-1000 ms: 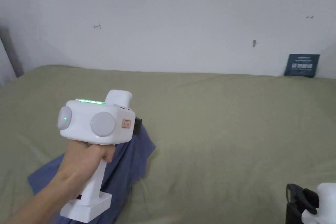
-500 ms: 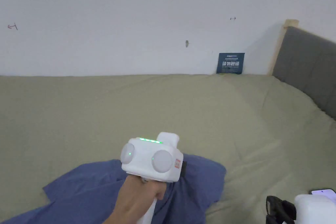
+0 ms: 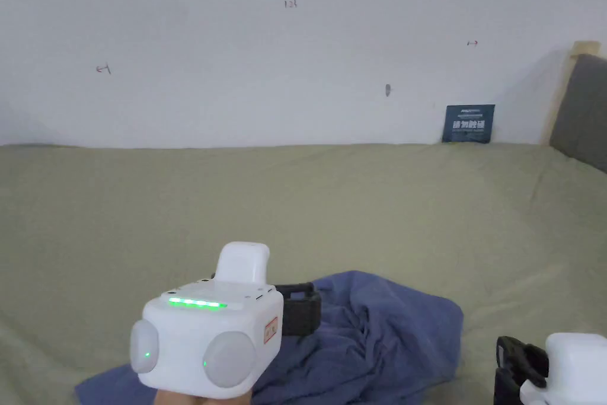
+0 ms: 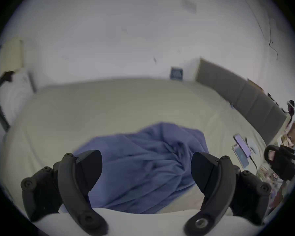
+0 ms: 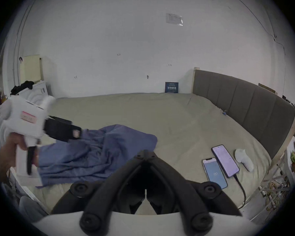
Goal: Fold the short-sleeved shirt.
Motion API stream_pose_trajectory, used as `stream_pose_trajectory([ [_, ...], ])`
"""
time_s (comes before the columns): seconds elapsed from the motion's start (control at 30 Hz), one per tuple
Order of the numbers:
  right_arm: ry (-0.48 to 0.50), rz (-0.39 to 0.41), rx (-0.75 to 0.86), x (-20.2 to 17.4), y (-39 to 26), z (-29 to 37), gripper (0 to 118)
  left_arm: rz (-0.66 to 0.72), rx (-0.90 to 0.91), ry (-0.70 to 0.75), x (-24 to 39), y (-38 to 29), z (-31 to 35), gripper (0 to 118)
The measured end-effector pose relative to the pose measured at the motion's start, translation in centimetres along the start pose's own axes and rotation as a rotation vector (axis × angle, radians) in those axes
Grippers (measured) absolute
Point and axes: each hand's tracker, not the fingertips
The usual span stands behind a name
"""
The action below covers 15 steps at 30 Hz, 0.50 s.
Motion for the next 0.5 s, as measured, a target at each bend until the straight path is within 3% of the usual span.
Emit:
stream_pose_trajectory([
  [0.1,0.033,0.044,0.053,-1.8,0.8,1.5,2,-0.035,0.162,0.149,-3.0,-0.5,7.7,101],
  [0.17,0.037,0.073,0.081,-2.8,1.1,2.5,2,-0.071,0.219,0.248,-4.5,-1.3,11.7,82],
  [0.2,0.042,0.083,0.097,-3.3,1.2,3.0,2,-0.081,0.251,0.28,-5.1,-1.9,13.6,60],
  [0.23,0.042,0.088,0.107,-3.7,1.1,3.6,2,-0.099,0.256,0.313,-5.5,-2.5,15.1,12],
  [0.27,0.04,0.094,0.116,-4.1,1.0,4.1,2,-0.091,0.252,0.347,-6.0,-3.0,16.0,0],
  [0.5,0.069,0.082,0.136,-5.5,0.2,5.8,2,0.035,0.278,0.381,-9.1,-6.7,20.0,0],
])
